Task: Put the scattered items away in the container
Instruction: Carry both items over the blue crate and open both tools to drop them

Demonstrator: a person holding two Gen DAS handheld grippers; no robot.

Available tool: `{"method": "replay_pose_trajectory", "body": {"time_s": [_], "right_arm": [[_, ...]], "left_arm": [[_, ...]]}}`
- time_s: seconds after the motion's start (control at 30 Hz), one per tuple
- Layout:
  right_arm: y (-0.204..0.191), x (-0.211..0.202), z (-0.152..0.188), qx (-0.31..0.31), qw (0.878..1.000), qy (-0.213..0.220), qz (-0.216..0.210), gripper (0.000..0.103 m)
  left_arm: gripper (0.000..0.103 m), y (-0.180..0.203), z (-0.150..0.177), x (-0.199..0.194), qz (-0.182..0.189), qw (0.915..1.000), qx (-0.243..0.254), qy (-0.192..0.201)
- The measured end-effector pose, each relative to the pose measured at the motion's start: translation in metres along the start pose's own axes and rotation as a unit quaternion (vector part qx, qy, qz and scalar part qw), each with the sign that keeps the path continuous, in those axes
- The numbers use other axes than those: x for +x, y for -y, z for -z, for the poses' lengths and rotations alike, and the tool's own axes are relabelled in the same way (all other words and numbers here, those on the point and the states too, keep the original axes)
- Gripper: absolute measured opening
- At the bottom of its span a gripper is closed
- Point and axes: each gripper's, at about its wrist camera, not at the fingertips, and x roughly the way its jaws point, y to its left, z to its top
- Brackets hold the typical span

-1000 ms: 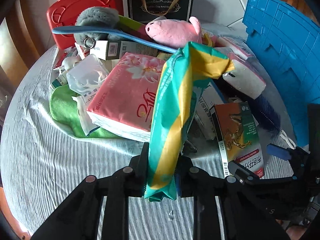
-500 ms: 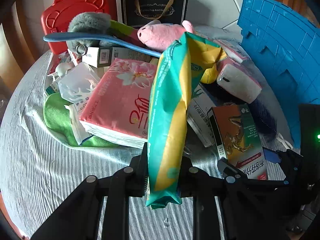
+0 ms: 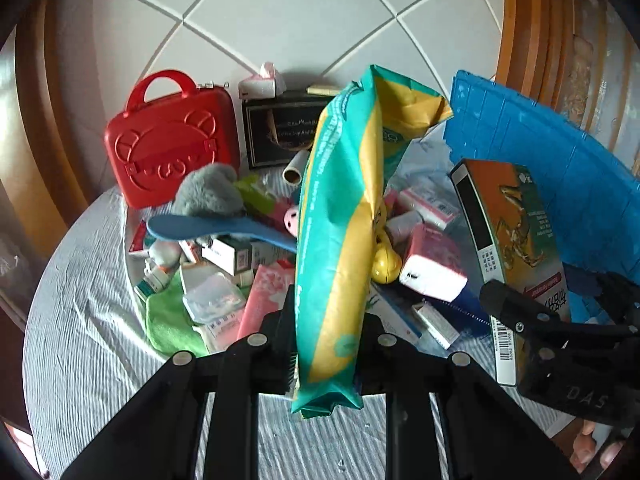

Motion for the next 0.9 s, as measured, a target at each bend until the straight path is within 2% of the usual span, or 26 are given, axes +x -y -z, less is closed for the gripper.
{"method": "replay_pose_trajectory", "body": {"time_s": [0.03, 0.07, 0.2, 0.33, 0.47, 0.6, 0.7, 0.8, 0.9], "right_arm": [[0.0, -0.011, -0.005, 0.0, 1.0, 0.011, 0.005, 0.087], [0.002, -0.021, -0.013, 0.001, 1.0, 0.024, 0.012, 0.087], [0.022, -0.069, -0.044, 0.009, 0.996, 0.079, 0.039, 0.087], [0.066, -0.113, -0.075, 0.023, 0.989, 0.132, 0.067, 0.087], [0.126, -0.141, -0.106, 0.023, 0.982, 0.157, 0.1, 0.087], [0.206, -0.151, -0.133, 0.007, 0.977, 0.163, 0.137, 0.087], [0.275, -0.142, -0.156, -0.008, 0.976, 0.155, 0.154, 0.087], [0.335, -0.133, -0.177, -0.021, 0.979, 0.124, 0.16, 0.087], [0.385, -0.118, -0.191, -0.027, 0.983, 0.083, 0.163, 0.087]], "left_arm": [[0.02, 0.002, -0.006, -0.005, -0.013, 0.9998, -0.01, 0.011], [0.02, 0.004, -0.013, -0.011, -0.062, 0.9964, -0.051, 0.025], [0.02, 0.021, -0.042, -0.032, -0.037, 0.9961, -0.042, 0.068], [0.02, 0.06, -0.08, -0.044, -0.017, 0.9941, -0.019, 0.105], [0.02, 0.118, -0.131, -0.046, 0.008, 0.9905, 0.003, 0.138], [0.02, 0.198, -0.194, -0.035, 0.029, 0.9871, 0.022, 0.156], [0.02, 0.262, -0.246, -0.007, 0.046, 0.9891, 0.019, 0.139], [0.02, 0.326, -0.293, 0.044, 0.058, 0.9954, 0.006, 0.075], [0.02, 0.385, -0.322, 0.113, 0.018, 0.9997, 0.017, 0.007]]}}
